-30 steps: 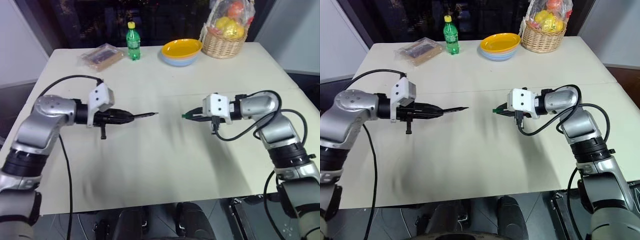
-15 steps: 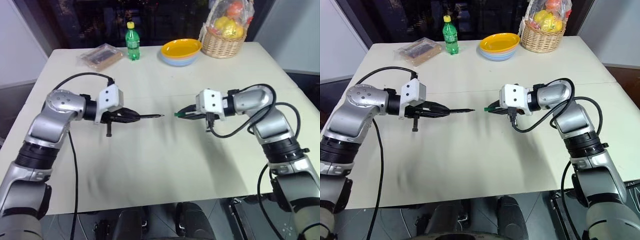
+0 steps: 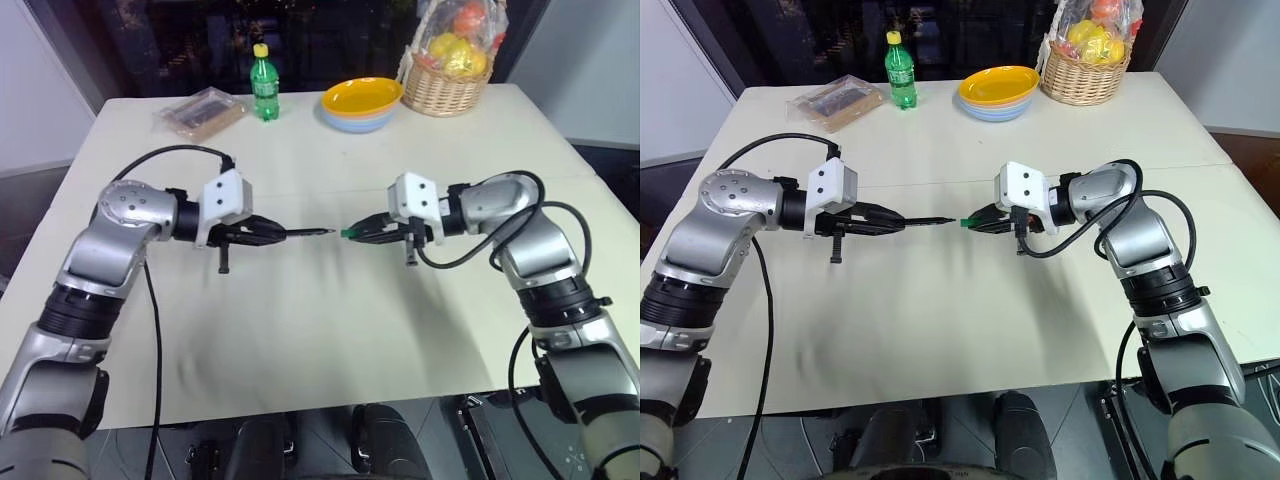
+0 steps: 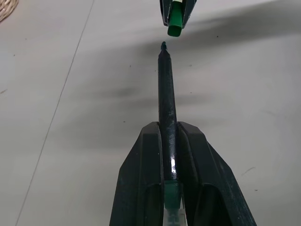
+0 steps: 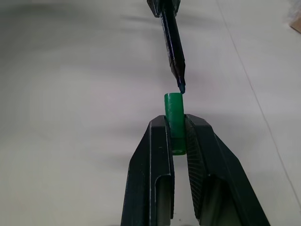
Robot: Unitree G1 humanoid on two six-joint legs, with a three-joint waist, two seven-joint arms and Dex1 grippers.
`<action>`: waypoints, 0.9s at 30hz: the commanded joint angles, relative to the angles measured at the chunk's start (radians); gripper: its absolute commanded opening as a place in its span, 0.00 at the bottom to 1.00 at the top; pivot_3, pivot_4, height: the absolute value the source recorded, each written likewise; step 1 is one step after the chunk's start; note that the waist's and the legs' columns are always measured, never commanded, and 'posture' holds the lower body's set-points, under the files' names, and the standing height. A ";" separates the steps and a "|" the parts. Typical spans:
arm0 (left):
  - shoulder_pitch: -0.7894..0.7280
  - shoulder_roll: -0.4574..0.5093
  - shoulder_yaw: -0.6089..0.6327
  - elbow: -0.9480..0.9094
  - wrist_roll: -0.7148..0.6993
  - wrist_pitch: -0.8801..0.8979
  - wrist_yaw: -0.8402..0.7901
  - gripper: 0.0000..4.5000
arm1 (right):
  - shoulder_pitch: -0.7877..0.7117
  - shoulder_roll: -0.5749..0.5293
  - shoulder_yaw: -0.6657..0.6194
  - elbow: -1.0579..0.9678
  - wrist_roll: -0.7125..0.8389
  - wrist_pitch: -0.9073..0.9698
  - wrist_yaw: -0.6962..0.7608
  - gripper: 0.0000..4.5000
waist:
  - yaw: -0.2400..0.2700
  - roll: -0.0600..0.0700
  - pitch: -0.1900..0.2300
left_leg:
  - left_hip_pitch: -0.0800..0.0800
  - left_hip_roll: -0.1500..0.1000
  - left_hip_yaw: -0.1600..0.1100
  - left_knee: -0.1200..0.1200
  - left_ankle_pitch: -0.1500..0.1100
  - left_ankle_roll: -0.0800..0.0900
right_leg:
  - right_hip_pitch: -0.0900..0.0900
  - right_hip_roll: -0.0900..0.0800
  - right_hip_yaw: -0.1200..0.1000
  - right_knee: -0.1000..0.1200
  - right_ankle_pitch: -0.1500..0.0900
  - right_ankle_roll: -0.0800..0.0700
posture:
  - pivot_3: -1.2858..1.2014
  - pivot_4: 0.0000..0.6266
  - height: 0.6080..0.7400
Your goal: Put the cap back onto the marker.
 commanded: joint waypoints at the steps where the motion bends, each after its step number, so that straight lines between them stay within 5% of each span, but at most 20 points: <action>1: -0.012 -0.003 0.027 -0.046 -0.007 0.000 0.008 0.00 | -0.033 0.005 -0.018 -0.015 0.017 -0.001 -0.003 0.01 | 0.000 0.000 0.000 | 0.000 0.000 0.000 0.000 0.000 0.000 | 0.000 0.000 0.000 0.000 0.000 0.000 | 0.52 0.24 1.00; 27: -0.012 -0.035 0.016 -0.080 -0.012 0.028 0.011 0.00 | -0.036 0.017 -0.014 -0.123 0.085 0.111 0.021 0.01 | 0.000 0.000 0.000 | 0.000 0.000 0.000 0.000 0.000 0.000 | 0.000 0.000 0.000 0.000 0.000 0.000 | 0.52 0.24 1.00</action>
